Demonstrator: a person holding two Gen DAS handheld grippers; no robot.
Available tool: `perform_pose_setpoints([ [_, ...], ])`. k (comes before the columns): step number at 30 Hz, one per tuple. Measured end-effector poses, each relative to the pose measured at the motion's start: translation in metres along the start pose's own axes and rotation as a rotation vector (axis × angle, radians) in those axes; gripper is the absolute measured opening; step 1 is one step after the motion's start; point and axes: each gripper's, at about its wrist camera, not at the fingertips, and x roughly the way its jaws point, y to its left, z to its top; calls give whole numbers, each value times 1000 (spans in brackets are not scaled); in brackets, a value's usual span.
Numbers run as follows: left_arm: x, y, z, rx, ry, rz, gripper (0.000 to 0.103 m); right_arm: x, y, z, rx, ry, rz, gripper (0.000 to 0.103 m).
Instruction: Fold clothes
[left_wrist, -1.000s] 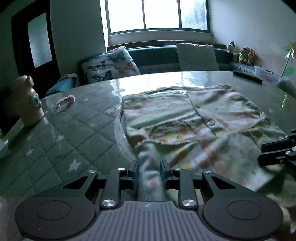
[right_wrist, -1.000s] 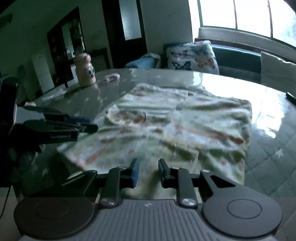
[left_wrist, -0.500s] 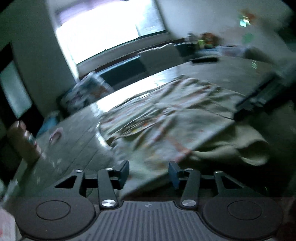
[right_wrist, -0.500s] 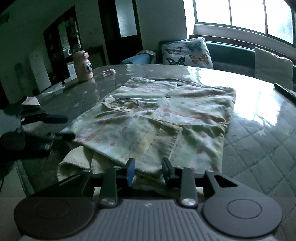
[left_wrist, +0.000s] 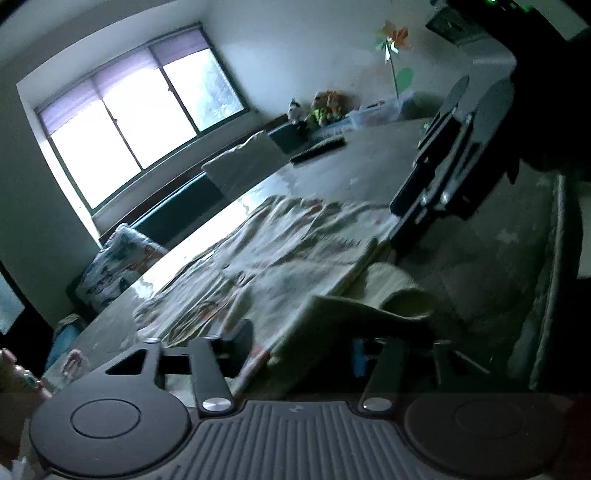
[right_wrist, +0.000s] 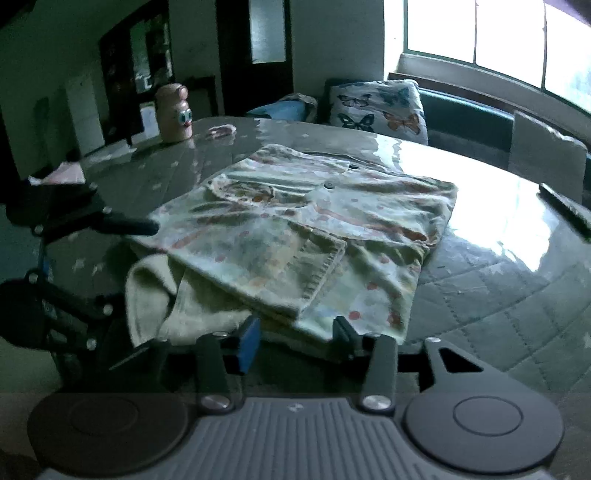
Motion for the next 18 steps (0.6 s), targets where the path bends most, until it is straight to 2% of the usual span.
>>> perform_pose_setpoints([
  [3,5,5,3,-63,-2,-30,32,-4,7,-3,-61,-1,4,51],
  [5,8,12,5,-115,0,-33,17,-5,12,-5,-104,-4,9,51],
  [6,10,17,7,-149,3,-32,14,-6,15,-6,-125,-6,12,52],
  [7,11,21,8,-180,5,-31,11,-5,18,-6,-146,-13,13,58],
  [8,12,24,9,-191,7,-32,10,-4,22,-5,-165,-22,14,62],
  [13,14,34,12,-247,15,-34,9,2,38,-2,-264,-67,17,63],
  [15,15,39,13,-270,18,-35,9,8,44,1,-295,-84,21,62],
  [18,17,45,15,-304,23,-37,9,21,50,7,-334,-92,13,56],
])
